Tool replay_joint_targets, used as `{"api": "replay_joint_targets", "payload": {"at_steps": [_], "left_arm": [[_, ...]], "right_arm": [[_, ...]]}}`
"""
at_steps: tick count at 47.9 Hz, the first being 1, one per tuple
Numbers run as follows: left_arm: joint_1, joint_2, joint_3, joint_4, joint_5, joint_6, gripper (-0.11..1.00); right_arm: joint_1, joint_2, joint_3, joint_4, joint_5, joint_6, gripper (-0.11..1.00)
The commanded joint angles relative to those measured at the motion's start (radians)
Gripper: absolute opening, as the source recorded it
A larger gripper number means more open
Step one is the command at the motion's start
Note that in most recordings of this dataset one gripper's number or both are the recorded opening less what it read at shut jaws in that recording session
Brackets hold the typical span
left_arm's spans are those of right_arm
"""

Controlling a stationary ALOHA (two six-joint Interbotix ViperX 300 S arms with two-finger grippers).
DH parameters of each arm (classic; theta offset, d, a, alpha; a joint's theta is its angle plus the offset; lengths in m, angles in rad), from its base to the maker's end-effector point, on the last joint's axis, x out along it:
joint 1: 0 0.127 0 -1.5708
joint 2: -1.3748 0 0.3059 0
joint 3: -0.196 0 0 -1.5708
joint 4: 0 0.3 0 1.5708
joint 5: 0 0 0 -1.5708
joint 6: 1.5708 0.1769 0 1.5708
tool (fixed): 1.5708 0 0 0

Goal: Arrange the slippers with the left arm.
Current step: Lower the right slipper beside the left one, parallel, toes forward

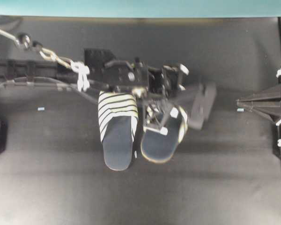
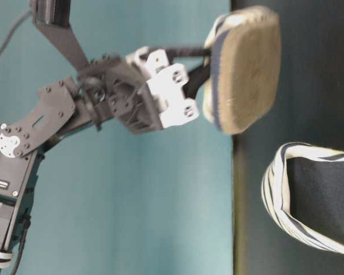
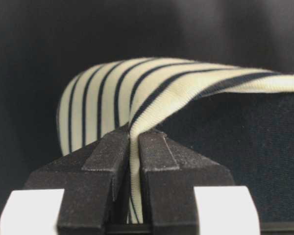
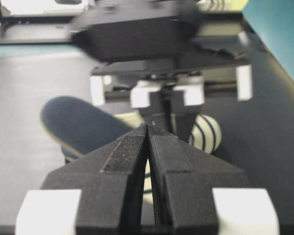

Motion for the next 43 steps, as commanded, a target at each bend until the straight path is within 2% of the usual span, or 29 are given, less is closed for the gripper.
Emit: {"api": "replay_joint_targets", "payload": {"at_steps": [1, 7, 23, 43], "left_arm": [[0.018, -0.029, -0.011, 0.0, 0.012, -0.051, 0.01], [0.026, -0.029, -0.009, 0.002, 0.017, -0.091, 0.01], [0.049, -0.029, 0.031, 0.002, 0.003, -0.114, 0.01], [0.034, -0.006, 0.071, 0.0, -0.035, -0.106, 0.01]], "right_arm": [[-0.003, 0.005, -0.008, 0.003, -0.012, 0.003, -0.01], [-0.003, 0.005, -0.008, 0.003, -0.015, 0.003, -0.01], [-0.003, 0.005, -0.008, 0.003, -0.017, 0.003, -0.01], [-0.003, 0.003, -0.006, 0.003, -0.02, 0.005, -0.01]]}}
